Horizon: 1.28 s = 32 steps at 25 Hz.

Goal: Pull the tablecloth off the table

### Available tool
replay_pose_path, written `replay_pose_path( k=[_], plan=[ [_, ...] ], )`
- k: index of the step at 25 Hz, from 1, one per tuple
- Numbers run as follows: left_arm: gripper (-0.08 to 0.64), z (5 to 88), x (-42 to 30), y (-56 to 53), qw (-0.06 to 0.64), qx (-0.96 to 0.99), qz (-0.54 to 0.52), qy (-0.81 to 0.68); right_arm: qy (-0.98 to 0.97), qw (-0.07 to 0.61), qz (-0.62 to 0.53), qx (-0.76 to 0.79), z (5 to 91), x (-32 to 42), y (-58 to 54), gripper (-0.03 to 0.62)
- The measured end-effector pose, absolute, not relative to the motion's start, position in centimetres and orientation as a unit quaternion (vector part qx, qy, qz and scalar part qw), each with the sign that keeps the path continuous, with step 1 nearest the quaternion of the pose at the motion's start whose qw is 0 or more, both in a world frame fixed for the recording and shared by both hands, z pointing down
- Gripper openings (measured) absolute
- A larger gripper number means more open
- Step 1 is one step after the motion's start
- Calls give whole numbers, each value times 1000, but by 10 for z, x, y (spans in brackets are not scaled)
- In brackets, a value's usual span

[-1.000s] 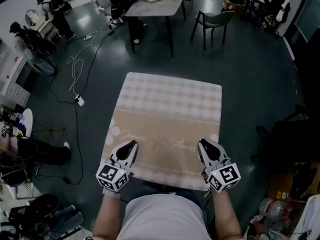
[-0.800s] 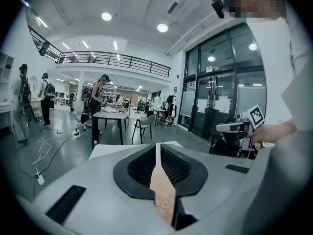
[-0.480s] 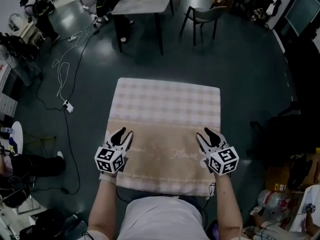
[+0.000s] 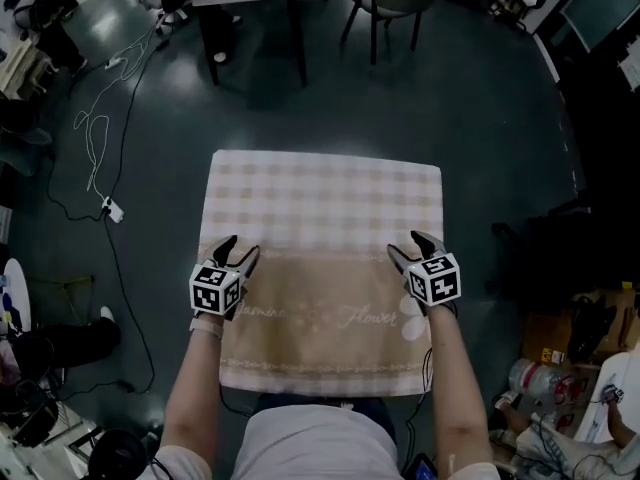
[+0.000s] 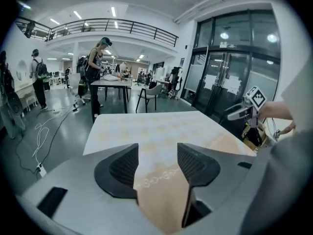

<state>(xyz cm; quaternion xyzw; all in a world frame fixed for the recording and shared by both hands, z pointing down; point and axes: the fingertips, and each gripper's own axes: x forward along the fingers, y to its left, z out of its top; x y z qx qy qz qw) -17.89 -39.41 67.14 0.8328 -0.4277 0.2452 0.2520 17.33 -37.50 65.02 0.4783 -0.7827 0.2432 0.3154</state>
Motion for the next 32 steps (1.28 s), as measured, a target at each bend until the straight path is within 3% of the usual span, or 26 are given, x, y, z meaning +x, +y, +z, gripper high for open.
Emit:
replay_pose_path(
  k=[13,20,25,32],
  plan=[
    [255,768,-185,-403,301,800,334,-397,-718,432,295,460,749,209,-388,253],
    [248,772,-187,-400,265,784,364,-426,-717,441,303,447,768,204,-377,252],
    [107,769,-197,-402,298,765,341,-457,-710,441,305,456,764,202,-377,249],
    [37,762,-191,-392,315,755,341,-462,-713,443,303,451,754,196,-371,165]
  ],
)
